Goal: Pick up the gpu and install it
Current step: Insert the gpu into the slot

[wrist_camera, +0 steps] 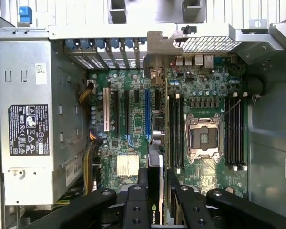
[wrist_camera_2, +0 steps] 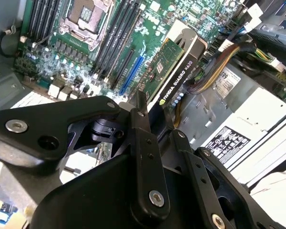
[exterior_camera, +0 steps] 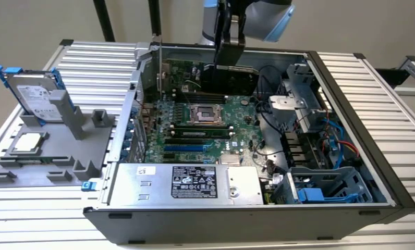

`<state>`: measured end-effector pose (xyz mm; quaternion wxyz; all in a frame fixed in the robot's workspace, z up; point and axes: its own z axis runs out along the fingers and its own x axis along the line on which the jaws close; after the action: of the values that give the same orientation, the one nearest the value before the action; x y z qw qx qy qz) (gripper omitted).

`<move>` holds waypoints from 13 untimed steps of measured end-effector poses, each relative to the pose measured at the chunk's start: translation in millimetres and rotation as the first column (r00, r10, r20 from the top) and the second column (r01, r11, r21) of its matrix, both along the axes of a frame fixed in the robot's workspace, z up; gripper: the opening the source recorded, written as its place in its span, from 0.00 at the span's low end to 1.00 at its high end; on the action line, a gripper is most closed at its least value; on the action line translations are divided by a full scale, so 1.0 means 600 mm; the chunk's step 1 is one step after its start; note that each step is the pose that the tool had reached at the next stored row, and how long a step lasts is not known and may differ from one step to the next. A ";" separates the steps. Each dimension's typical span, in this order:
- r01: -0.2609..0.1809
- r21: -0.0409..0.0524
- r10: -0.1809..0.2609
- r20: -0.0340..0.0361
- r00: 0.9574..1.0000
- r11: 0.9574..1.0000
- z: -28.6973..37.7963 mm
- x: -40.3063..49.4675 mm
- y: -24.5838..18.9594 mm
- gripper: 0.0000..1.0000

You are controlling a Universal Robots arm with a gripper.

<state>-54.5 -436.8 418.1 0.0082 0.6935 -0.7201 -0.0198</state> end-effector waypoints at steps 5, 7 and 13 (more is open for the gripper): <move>-0.005 0.000 0.005 0.000 1.000 1.000 -0.001 0.000 0.0000 0.00; -0.007 0.000 0.007 0.000 1.000 1.000 -0.001 0.000 0.0000 0.00; -0.013 0.000 0.013 0.000 1.000 1.000 -0.002 0.000 0.0000 0.00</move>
<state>-54.5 -436.8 417.1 0.0084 0.6982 -0.7156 -0.0196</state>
